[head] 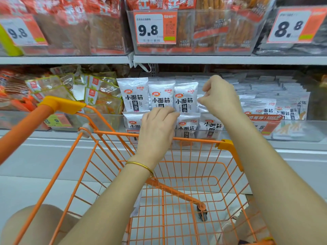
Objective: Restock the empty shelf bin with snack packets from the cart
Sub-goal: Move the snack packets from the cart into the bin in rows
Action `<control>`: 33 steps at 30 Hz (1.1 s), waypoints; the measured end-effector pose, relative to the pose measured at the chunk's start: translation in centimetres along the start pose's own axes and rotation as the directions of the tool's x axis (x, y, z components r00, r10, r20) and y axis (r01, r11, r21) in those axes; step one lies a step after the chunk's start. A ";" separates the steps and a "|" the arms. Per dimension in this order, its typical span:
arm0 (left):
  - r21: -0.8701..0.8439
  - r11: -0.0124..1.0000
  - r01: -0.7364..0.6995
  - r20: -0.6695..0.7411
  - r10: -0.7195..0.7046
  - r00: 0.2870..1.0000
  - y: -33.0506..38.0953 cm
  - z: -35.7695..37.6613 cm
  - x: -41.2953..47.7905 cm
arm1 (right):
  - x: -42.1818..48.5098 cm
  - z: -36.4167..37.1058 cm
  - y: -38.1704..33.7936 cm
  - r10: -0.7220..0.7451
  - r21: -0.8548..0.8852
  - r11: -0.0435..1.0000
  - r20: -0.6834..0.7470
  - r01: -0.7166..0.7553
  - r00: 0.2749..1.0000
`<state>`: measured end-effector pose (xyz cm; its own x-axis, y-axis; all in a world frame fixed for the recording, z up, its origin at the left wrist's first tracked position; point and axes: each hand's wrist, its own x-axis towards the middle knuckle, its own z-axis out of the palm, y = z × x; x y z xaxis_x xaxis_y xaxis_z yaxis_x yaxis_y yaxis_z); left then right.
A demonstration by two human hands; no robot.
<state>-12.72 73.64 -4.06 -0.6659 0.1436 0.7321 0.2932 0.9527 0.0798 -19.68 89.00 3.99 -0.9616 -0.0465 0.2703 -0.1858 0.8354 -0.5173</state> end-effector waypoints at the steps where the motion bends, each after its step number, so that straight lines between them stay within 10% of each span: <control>1: -0.019 1.000 0.009 -0.011 -0.009 1.000 -0.1 -0.5 -0.4 | -0.9 -0.3 -0.1 -0.025 0.050 0.998 -0.035 0.027 0.999; 4: -0.076 0.995 0.057 0.067 -0.052 0.996 -0.6 -2.3 -2.0 | -3.8 -0.2 -1.0 -0.148 0.146 0.981 0.147 0.126 0.978; 7: -0.022 0.979 0.201 0.389 -0.177 0.904 -1.1 -3.1 -3.7 | -6.3 2.8 -1.5 -0.203 0.104 0.979 0.556 0.175 0.806; 13: 0.108 0.949 0.297 0.933 -0.200 0.299 -2.6 -0.7 -8.1 | -10.9 12.7 1.4 -0.009 -0.100 0.960 0.922 0.261 0.388; 16: 0.212 0.959 0.190 0.952 -0.247 0.181 -3.1 0.6 -10.8 | -12.0 14.4 2.9 0.073 -0.151 0.946 0.961 0.286 0.268; 21: 0.485 0.874 0.042 0.858 -0.484 0.173 -3.3 1.8 -12.3 | -11.4 14.7 3.4 0.056 -0.154 0.949 0.941 0.275 0.333; 27: 0.478 0.835 0.272 0.868 -0.496 -0.005 -3.7 3.1 -12.6 | -10.9 14.4 3.7 0.030 -0.144 0.951 0.924 0.274 0.381; 33: 0.423 0.794 0.436 0.867 -0.494 0.059 -2.8 2.3 -9.4 | -10.0 13.4 4.0 0.023 -0.108 0.977 0.911 0.186 0.412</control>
<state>-8.87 70.21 -12.66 -0.7789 -0.2301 -0.5833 -0.3478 0.9326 0.0965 -13.55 85.51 -11.64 -0.5840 -0.4993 -0.6401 -0.3384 0.8665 -0.3671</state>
